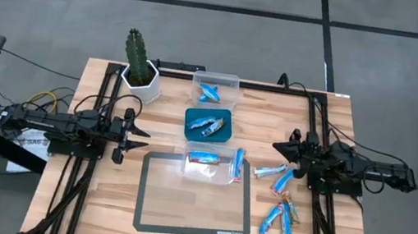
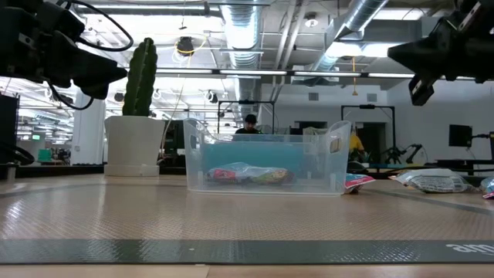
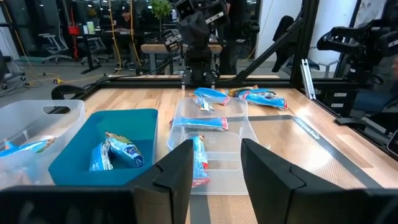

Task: Pick and place Granola Bars by type
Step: Put the top left red granola bar into the bottom transparent bin

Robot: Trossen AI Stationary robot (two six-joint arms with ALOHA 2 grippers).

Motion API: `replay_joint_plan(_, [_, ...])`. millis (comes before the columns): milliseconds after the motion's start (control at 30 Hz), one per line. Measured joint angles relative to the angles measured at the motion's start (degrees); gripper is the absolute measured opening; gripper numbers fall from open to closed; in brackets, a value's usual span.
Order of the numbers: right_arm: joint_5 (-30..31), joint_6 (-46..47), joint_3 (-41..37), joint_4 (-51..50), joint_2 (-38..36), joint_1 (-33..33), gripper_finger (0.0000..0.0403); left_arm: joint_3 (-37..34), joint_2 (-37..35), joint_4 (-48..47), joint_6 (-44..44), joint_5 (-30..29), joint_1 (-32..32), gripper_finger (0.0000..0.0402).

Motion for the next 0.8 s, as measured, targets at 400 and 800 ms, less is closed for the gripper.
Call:
replay_joint_plan(400, [5.78, 1.08, 6.49, -2.64, 11.64, 0.13, 0.0, 0.0, 0.0, -0.01, 0.27, 0.02, 0.0, 0.0128])
replay_joint_plan(800, [5.76, 4.96, 19.16, -3.43, 37.7, 0.13, 0.0, 0.0, 0.0, -0.02, -0.01, 0.04, 0.01, 0.0128])
